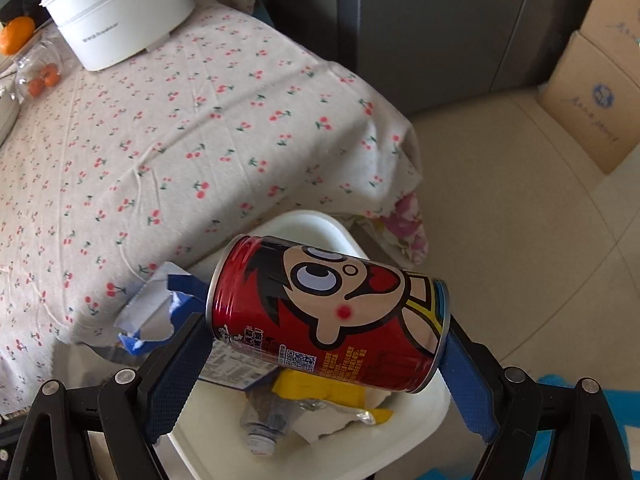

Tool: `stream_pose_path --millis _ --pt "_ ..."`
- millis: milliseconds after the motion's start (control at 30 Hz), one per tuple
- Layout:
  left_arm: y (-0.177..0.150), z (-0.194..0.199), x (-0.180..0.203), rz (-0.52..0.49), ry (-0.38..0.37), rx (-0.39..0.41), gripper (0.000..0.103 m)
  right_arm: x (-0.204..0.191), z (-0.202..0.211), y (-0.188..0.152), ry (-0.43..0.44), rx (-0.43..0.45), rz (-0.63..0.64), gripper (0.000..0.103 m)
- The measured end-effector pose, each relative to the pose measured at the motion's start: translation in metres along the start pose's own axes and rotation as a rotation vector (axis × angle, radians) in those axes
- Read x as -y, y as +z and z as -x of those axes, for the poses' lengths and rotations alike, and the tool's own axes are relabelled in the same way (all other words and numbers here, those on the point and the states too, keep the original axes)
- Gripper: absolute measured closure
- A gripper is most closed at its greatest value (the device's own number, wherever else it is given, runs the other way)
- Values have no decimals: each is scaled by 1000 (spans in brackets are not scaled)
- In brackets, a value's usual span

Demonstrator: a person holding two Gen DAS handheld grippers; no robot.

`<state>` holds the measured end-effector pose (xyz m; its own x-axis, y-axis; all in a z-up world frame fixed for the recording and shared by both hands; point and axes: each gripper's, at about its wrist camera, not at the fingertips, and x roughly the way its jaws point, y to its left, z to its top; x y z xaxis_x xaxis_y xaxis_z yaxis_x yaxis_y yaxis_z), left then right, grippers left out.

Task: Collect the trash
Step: 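Open both tools to drop the can and nut packet into the bin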

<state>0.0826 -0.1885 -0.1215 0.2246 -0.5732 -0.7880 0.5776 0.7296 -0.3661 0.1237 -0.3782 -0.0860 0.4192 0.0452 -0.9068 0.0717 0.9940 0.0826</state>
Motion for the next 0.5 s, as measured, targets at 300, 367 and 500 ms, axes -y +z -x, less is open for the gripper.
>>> stream_pose_path --millis 300,367,500 --pt "0 -42 -6 -19 37 -48 102 35 -20 -17 -9 -96 -43 12" --pt "1 -42 -8 -8 44 -56 102 39 -25 -20 -12 -121 -47 12" --pt "1 -30 -12 1 77 -60 91 44 -36 -24 -12 -166 -56 12"
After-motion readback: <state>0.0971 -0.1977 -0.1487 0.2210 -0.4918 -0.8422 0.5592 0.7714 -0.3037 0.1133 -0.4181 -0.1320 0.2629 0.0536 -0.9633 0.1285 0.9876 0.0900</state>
